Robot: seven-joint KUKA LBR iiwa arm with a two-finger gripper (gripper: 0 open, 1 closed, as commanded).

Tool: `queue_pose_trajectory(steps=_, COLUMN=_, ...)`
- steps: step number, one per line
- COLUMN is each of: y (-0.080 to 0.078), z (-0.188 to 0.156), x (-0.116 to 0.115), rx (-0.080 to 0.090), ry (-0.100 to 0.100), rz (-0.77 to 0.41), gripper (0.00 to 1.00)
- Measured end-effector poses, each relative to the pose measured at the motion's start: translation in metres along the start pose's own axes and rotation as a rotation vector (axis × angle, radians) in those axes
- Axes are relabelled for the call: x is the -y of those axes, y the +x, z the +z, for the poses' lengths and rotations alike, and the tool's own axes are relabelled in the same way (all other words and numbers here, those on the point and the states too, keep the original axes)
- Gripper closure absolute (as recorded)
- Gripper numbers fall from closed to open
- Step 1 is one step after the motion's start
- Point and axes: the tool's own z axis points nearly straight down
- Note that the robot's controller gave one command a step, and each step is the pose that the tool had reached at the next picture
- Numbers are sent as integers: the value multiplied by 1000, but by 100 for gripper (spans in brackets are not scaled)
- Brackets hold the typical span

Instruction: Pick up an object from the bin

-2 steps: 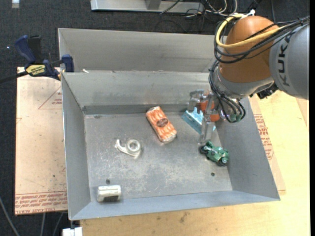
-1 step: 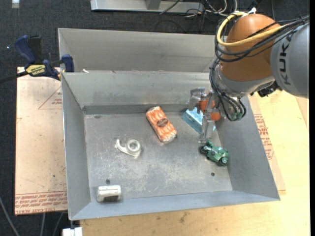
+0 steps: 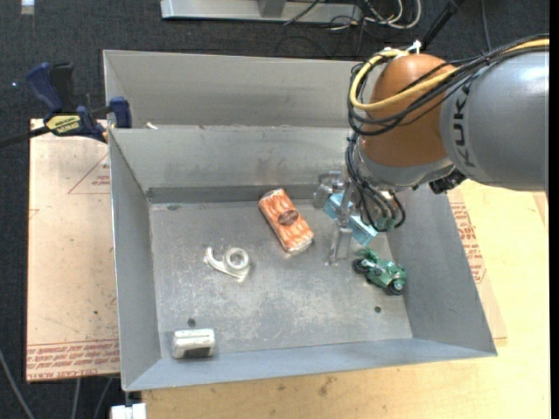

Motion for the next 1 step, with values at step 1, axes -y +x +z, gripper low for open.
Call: queue_pose_trajectory(steps=1, y=10, z=10, x=-48, rx=-6, ry=-1, rz=74, gripper=0)
